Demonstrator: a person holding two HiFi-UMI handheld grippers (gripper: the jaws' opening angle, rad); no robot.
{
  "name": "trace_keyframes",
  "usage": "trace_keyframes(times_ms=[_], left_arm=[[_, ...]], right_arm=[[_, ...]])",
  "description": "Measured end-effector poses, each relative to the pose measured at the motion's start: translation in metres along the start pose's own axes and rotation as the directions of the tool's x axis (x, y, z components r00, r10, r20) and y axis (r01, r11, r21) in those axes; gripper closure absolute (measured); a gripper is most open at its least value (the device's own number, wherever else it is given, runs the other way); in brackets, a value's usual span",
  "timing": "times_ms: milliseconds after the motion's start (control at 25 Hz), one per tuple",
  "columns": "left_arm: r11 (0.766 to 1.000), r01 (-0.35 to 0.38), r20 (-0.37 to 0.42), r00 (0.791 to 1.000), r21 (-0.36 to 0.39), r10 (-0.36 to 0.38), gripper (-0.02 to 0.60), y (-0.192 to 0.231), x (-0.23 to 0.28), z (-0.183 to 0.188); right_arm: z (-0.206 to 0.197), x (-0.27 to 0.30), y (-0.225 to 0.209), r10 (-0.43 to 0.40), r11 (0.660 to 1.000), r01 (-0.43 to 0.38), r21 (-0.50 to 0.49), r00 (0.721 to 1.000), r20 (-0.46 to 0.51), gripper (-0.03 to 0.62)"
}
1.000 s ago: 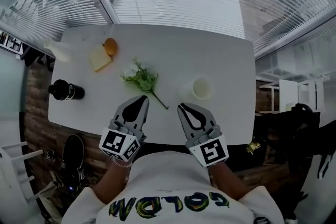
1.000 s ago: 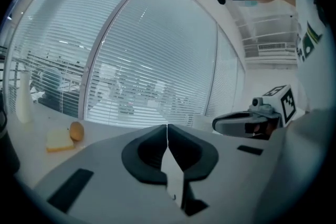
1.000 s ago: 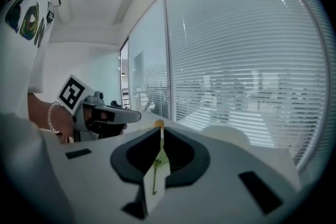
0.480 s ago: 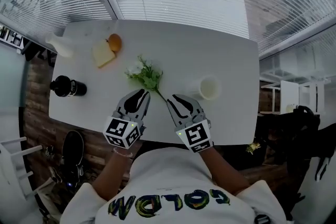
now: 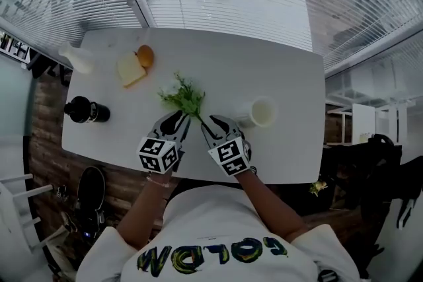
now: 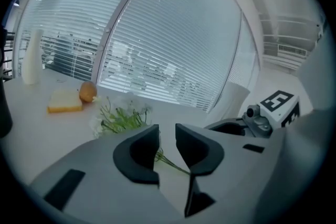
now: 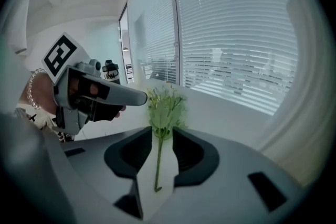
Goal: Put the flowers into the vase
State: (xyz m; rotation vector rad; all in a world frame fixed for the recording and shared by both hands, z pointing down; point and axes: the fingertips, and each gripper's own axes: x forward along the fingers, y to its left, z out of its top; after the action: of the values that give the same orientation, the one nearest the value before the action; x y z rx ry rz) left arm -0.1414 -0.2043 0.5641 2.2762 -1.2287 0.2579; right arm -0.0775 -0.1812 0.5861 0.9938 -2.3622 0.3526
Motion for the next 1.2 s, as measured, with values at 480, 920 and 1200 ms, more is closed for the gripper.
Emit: trace_keyframes(times_ms=[480, 920, 1200], left_arm=[[0.998, -0.06, -0.084, 0.995, -0.014, 0.059, 0.457, 0.027, 0.023, -0.037], [0.997, -0.062, -0.098, 0.994, -0.042, 0.058, 0.454, 0.03, 0.018, -0.044], [0.998, -0.033, -0.1, 0.995, -0.055, 0.027, 0.437, 0.028, 0.022, -0.043]], right_arm=[[-0.038, 0.045, -0.006, 0.01, 1.0, -0.012, -0.017, 0.992, -0.126, 0.454], [-0.055, 0.06, -0.004, 0.005, 0.998, -0.017, -0.067, 0.983, -0.181, 0.554], [-0.05, 0.059, -0.007, -0.002, 0.999, -0.005, -0.049, 0.988, -0.155, 0.56]])
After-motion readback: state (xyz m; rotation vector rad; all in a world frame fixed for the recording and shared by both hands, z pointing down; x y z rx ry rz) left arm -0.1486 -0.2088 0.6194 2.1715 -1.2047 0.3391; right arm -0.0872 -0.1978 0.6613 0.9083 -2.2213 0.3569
